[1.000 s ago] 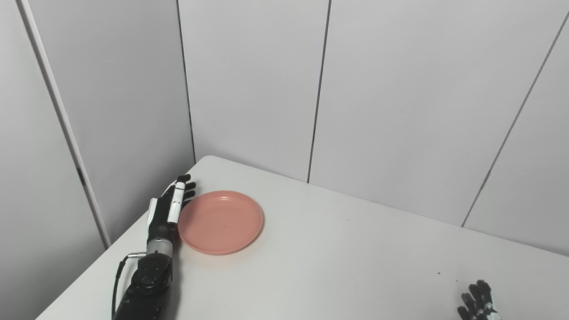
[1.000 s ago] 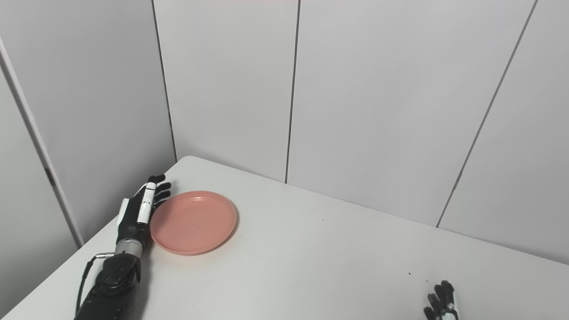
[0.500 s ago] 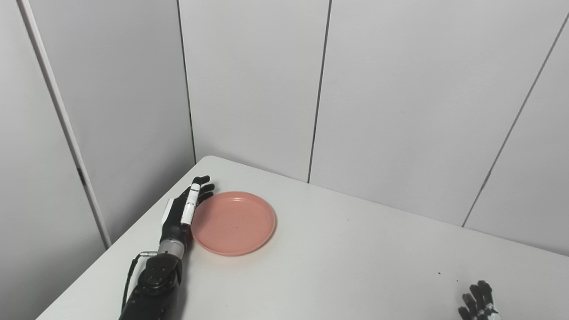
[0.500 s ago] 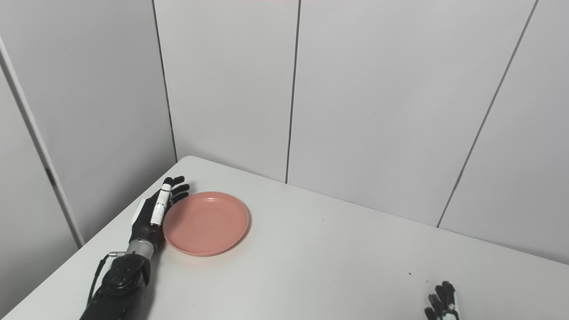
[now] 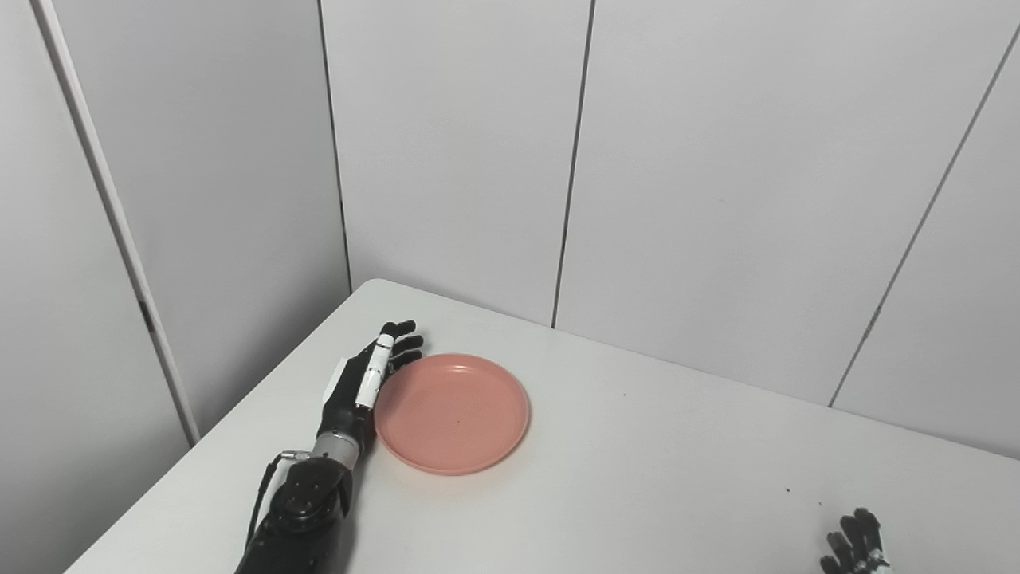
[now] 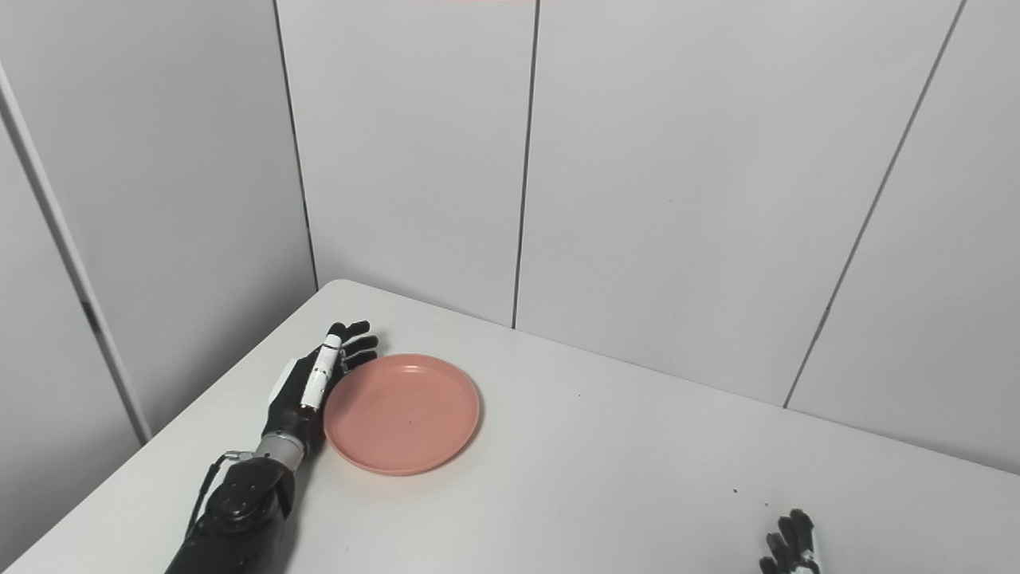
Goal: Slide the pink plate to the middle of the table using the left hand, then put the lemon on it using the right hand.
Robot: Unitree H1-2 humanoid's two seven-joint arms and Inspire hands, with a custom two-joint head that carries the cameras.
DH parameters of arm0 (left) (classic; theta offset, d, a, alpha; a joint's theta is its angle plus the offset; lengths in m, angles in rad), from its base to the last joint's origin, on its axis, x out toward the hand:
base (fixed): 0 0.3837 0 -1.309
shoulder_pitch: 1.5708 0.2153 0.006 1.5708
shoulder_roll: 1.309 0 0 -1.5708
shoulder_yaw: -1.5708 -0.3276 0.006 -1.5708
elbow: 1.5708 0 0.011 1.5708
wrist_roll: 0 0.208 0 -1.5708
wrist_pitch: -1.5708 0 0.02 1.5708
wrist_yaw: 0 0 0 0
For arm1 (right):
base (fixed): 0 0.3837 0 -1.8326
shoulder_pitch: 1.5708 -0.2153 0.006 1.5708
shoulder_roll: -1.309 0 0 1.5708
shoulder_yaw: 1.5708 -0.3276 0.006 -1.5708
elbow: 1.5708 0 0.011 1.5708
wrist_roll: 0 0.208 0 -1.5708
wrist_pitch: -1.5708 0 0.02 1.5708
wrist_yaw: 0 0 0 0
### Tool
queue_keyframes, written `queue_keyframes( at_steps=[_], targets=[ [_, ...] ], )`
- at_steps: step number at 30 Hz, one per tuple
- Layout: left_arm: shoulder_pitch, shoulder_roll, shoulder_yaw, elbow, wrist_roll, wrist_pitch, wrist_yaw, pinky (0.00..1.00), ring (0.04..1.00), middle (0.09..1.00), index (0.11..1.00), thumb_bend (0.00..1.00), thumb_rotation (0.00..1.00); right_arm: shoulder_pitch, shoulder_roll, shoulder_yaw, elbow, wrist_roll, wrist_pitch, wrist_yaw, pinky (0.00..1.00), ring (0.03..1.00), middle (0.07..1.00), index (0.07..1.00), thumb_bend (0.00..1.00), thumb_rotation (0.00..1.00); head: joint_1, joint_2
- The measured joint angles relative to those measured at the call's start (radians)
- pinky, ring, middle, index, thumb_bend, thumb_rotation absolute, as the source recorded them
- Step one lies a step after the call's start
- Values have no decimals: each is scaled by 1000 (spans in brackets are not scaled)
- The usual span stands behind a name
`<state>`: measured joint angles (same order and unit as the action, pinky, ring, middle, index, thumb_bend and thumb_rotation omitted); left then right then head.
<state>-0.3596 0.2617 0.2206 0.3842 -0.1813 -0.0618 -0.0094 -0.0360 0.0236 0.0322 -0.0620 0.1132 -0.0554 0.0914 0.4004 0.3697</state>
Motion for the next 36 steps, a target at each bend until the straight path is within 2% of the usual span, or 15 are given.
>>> queue_keyframes(
  at_steps=[5,10,13,19,27,29,35,36],
  targets=[
    [0,-8,-49,-29,12,25,-13,802,820,817,812,521,1000,5,4,1,-6,0,2,-6,1000,1000,1000,1000,568,1000,-25,12],
    [-3,-23,-67,-35,6,32,-27,822,836,829,816,496,1000,6,6,1,-7,0,2,-9,1000,1000,1000,1000,545,1000,-57,28],
    [-9,-30,-73,-30,5,31,-29,822,843,836,820,525,1000,6,7,2,-7,0,2,-10,1000,1000,1000,1000,561,1000,-84,44],
    [-13,-45,-86,-28,4,31,-29,853,868,862,851,515,1000,6,12,2,-6,-4,2,-18,1000,1000,1000,1000,602,977,-114,64],
    [-14,-63,-88,-33,0,35,-44,876,883,877,866,526,1000,-5,28,9,9,-25,-1,-32,1000,999,999,1000,624,979,-209,113],
    [-14,-67,-89,-44,-8,49,-52,874,883,877,865,523,1000,-8,36,9,12,-33,-1,-39,1000,996,997,1000,635,983,-259,135],
    [-15,-74,-96,-68,-20,94,-73,868,875,869,858,501,1000,-7,65,19,13,-57,0,-68,1000,1000,997,1000,635,981,-307,155],
    [-15,-74,-97,-76,-20,107,-76,871,877,870,859,499,1000,-7,69,21,15,-58,0,-69,1000,1000,998,1000,634,983,-337,167]
  ],
)
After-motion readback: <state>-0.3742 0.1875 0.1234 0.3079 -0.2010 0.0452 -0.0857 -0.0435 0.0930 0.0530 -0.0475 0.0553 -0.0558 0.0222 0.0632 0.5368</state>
